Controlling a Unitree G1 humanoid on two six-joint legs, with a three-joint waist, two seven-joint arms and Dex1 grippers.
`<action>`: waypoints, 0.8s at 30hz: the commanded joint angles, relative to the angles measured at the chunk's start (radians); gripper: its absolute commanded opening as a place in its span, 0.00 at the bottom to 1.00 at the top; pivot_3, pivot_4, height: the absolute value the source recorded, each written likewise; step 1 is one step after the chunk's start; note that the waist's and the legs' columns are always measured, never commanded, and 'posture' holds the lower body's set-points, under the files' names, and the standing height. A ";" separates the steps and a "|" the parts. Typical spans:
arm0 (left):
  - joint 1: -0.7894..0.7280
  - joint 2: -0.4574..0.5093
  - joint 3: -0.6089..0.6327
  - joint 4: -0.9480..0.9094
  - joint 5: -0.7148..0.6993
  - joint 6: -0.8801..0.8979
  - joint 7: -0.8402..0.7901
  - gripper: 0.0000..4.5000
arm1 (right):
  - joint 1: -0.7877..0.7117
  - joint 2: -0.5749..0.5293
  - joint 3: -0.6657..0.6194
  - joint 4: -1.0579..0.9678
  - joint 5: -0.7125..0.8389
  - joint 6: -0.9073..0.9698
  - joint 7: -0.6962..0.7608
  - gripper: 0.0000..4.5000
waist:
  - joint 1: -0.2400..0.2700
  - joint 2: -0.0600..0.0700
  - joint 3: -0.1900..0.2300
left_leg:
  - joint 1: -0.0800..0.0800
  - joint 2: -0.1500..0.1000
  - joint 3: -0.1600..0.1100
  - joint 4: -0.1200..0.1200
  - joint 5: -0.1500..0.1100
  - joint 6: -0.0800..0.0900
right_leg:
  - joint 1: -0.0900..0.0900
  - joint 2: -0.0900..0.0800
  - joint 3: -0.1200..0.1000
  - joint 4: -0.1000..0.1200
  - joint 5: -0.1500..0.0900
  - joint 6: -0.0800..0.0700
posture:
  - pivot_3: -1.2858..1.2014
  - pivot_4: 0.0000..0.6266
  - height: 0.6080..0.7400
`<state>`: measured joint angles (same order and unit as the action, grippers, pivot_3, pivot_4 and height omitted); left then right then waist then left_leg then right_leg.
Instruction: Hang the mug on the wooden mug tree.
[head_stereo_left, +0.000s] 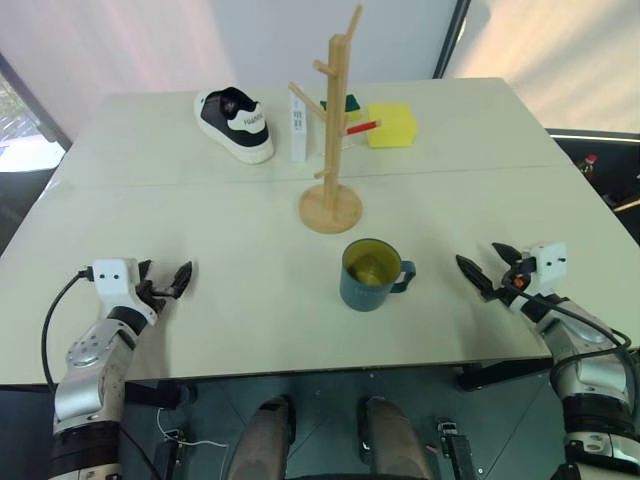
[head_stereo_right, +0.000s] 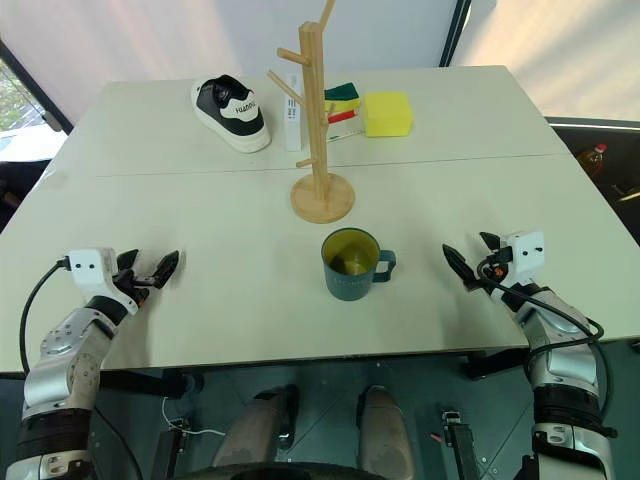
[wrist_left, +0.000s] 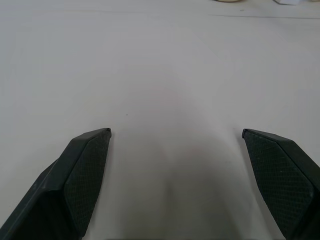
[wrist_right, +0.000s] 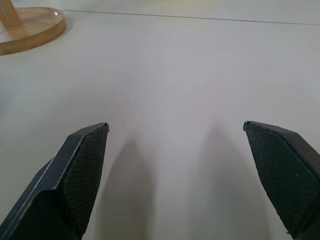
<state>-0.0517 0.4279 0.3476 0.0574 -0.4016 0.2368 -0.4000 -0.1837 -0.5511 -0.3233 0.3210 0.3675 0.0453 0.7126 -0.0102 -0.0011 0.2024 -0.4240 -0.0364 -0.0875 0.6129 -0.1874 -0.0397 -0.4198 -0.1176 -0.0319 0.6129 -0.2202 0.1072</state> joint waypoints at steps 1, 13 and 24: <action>-0.001 0.009 0.009 -0.044 0.003 0.002 0.003 1.00 | -0.003 -0.014 -0.021 -0.019 0.005 -0.014 -0.004 1.00 | 0.000 0.000 0.000 | 0.000 0.000 0.000 0.000 0.000 0.000 | 0.000 0.000 0.000 0.000 0.000 0.000 | 0.52 0.24 1.00; 0.003 -0.002 -0.110 -0.134 -0.032 -0.039 -0.185 1.00 | 0.174 -0.005 -0.071 -0.289 0.087 0.057 -0.011 1.00 | 0.012 0.000 0.000 | -0.001 0.000 0.000 0.000 0.000 0.000 | -0.001 0.000 0.000 -0.001 0.000 0.000 | 0.52 0.24 1.00; 0.034 0.080 -0.346 -0.372 -0.108 0.047 -0.505 1.00 | 0.393 0.077 0.065 -0.650 0.096 0.106 -0.031 1.00 | 0.015 0.000 0.000 | -0.003 0.002 0.002 0.000 -0.002 -0.003 | -0.003 -0.001 0.000 -0.003 0.000 -0.001 | 0.52 0.24 1.00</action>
<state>-0.0137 0.4866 0.0276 -0.2514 -0.4869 0.2734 -0.8556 0.2058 -0.4856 -0.2825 -0.2689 0.4727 0.1576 0.6998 0.0050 -0.0011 0.2019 -0.4273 -0.0336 -0.0851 0.6130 -0.1895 -0.0431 -0.4226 -0.1181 -0.0314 0.6085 -0.2205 0.1064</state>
